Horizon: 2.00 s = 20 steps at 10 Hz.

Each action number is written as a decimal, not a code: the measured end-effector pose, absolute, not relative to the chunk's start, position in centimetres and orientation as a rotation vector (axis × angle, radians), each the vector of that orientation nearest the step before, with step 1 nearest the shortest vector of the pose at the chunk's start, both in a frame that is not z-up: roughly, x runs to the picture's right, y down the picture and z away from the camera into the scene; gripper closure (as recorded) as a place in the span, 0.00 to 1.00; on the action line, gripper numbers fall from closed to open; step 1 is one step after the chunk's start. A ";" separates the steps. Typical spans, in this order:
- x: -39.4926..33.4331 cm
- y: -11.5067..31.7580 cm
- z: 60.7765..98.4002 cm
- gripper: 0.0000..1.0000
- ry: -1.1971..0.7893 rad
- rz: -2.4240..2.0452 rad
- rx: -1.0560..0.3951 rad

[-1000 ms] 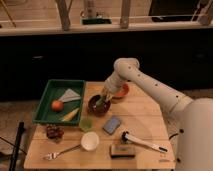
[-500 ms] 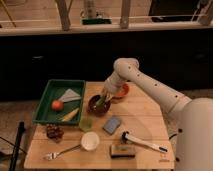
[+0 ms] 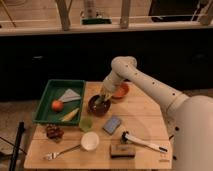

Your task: Place pepper in purple bowl

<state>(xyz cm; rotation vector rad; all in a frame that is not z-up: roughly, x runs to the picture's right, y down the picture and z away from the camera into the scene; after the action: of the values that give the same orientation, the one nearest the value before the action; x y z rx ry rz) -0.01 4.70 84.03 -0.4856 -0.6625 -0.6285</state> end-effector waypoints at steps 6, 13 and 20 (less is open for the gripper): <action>-0.2 4.1 84.3 0.20 -0.654 -0.634 -0.505; -0.2 3.8 84.5 0.20 -0.660 -0.645 -0.514; -0.1 4.0 84.4 0.20 -0.678 -0.654 -0.512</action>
<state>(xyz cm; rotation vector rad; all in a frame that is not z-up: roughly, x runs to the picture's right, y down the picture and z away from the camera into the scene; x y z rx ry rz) -0.15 4.04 84.43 -0.5117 -0.6782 -0.6543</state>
